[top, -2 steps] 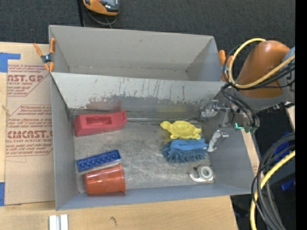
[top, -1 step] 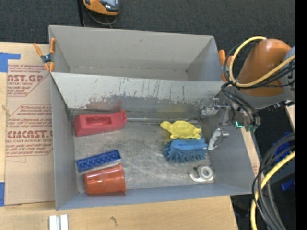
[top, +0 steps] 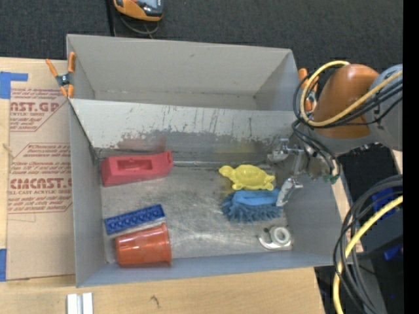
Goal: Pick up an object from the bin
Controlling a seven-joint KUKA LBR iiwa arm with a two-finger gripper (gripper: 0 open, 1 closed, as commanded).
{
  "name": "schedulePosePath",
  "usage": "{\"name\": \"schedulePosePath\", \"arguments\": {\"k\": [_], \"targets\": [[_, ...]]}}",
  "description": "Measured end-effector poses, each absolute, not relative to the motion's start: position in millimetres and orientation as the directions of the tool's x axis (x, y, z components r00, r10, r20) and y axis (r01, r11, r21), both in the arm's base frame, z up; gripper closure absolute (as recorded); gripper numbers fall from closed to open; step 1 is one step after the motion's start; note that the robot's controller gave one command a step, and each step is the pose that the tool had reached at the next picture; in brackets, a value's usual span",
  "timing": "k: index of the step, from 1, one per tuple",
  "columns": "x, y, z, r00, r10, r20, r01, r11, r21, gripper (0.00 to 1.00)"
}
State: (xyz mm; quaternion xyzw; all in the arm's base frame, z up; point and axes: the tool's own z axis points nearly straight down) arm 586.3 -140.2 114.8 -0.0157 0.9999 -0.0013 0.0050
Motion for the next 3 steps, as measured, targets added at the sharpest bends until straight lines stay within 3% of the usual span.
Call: {"name": "schedulePosePath", "arguments": {"k": [1, 2, 3], "targets": [[584.8, -131.7, 79.5, -0.979, -0.202, 0.001, -0.202, 0.979, 0.001, 0.0], [571.0, -112.8, 74.3, -0.955, -0.298, -0.01, -0.298, 0.955, -0.007, 0.0], [572.5, -110.3, 78.1, -0.733, -0.68, 0.011, -0.68, 0.733, 0.002, 1.0]]}}
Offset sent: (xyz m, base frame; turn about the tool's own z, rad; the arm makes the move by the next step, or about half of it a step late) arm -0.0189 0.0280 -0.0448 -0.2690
